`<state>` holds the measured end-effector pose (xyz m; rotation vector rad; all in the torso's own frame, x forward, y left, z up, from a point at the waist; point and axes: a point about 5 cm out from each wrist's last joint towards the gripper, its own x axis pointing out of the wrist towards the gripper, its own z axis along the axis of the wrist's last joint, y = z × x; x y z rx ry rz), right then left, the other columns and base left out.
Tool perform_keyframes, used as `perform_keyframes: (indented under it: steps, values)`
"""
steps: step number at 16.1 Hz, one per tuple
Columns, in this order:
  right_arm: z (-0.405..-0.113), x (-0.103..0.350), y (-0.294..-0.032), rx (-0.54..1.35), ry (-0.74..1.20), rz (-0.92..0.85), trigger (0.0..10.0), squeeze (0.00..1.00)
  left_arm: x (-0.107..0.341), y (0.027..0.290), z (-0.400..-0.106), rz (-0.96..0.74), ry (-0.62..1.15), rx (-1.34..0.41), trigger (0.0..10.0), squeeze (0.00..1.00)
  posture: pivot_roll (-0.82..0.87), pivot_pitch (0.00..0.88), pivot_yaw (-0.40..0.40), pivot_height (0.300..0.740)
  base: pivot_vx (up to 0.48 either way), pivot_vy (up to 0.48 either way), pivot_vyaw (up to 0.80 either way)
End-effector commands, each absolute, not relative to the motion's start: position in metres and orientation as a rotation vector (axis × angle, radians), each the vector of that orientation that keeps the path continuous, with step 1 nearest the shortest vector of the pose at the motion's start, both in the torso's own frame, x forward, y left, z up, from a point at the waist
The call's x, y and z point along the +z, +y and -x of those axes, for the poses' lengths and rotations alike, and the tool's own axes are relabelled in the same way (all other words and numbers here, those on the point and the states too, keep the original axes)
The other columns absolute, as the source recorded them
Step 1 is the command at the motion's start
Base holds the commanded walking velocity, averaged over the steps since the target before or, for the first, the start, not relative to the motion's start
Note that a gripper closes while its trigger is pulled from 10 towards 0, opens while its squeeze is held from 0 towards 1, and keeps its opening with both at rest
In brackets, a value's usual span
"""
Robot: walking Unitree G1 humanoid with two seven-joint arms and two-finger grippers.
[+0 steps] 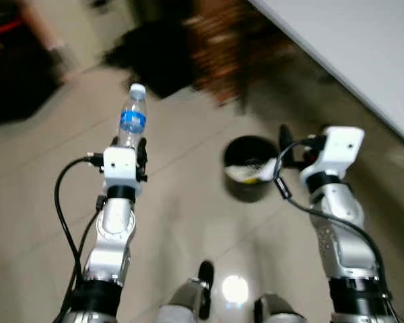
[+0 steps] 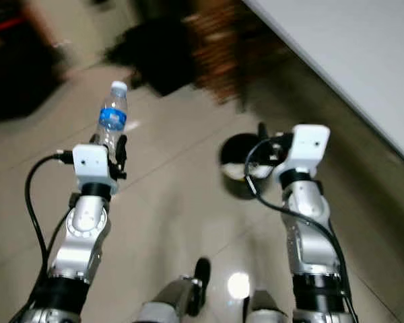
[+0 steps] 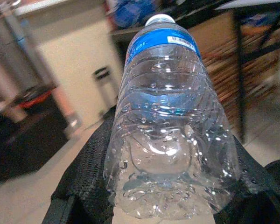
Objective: Picking trash to rubbish bin
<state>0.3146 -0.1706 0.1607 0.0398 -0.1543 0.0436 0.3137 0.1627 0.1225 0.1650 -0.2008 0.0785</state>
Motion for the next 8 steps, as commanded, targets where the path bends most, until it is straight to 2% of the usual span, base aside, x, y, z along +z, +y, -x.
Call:
perform_keyframes:
  steps: [1, 3, 6, 8]
  values:
    - [-0.311, 0.132, -0.16, 0.142, -0.027, -0.044, 10.0, 0.0, 0.09, 0.162, -0.308, -0.139, -0.062, 0.028, 10.0, 0.0, 0.03, 0.276, 0.109, 0.74, 0.0, 0.0, 0.0]
    - [-0.306, 0.107, -0.151, 0.228, 0.076, -0.03, 10.0, 0.0, 0.067, 0.159, -0.302, -0.147, 0.035, -0.02, 10.0, 0.0, 0.03, 0.276, 0.109, 0.74, 0.0, 0.0, 0.0]
    - [-0.283, 0.029, -0.161, 0.194, 0.373, 0.052, 10.0, 0.0, 0.02, 0.166, -0.281, -0.169, 0.223, -0.017, 10.0, 0.0, 0.04, 0.279, 0.107, 0.74, 0.0, 0.0, 0.0]
    - [-0.266, -0.001, -0.166, 0.21, 0.499, 0.072, 10.0, 0.0, 0.005, 0.168, -0.272, -0.192, 0.291, -0.03, 10.0, 0.0, 0.04, 0.281, 0.104, 0.74, 0.0, 0.0, 0.0]
